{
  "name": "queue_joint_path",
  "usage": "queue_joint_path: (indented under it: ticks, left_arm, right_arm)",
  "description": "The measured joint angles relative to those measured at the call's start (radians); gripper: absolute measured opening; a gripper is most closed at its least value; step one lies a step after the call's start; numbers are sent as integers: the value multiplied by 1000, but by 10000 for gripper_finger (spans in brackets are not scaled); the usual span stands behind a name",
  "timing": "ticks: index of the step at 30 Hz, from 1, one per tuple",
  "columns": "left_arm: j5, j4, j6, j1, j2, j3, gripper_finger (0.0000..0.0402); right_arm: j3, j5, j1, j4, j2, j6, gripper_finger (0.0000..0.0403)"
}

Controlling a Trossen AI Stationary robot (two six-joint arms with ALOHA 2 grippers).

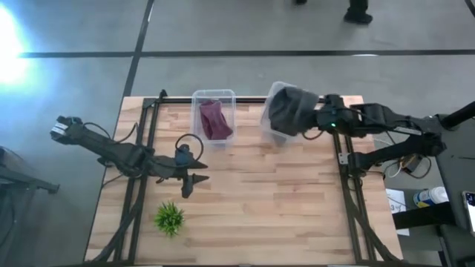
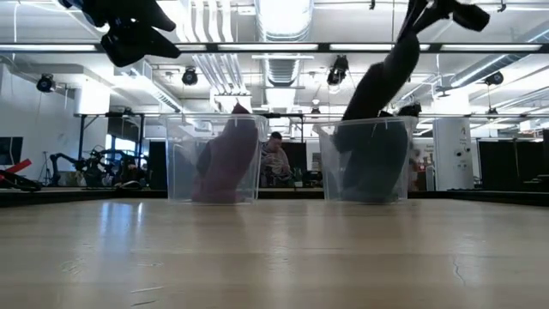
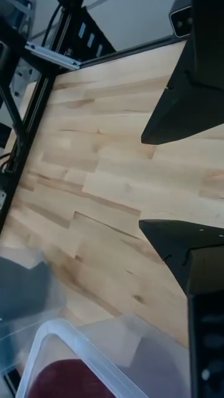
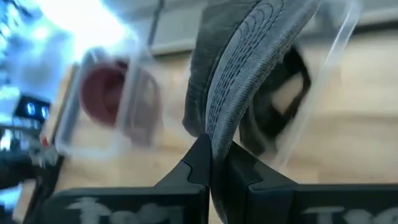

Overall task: Pick & Place hat
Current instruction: Put the black cap into the right transparent bin, then return to Home Position

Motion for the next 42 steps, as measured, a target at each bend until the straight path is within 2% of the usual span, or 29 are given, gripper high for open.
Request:
queue_joint_path:
  ticks: [2, 6, 13, 18, 22, 27, 30, 34, 39, 42]
  left_arm:
    - [0, -1, -8, 0, 0, 0, 202]
    - [-18, -3, -9, 0, 0, -2, 202]
    - [-46, -3, -8, 0, 0, -2, 202]
    - [-51, -4, -8, 0, 0, -2, 202]
    - [-51, -5, -9, 0, 0, -2, 202]
    - [-51, -5, -55, 0, 0, -2, 202]
    - [-51, -5, -80, 0, 0, -2, 202]
    - [-50, -4, -81, 0, 0, -3, 202]
    - [-43, -3, -93, 5, 0, -3, 202]
    - [-34, 1, -127, 22, -3, -3, 202]
  right_arm:
    - [1, -75, -36, 8, 26, -9, 12]
    - [28, -83, -99, 14, 80, -33, 12]
    - [56, -156, -321, 44, 189, -155, 12]
    - [12, -380, -469, 152, 311, -191, 13]
    - [-2, -477, -488, 245, 406, -221, 13]
    - [-2, -494, -482, 264, 449, -283, 16]
    - [-3, -476, -477, 262, 430, -328, 38]
    - [-4, -415, -475, 259, 360, -375, 91]
    - [-4, -407, -469, 255, 274, -419, 159]
    - [-4, -402, -441, 257, 198, -498, 183]
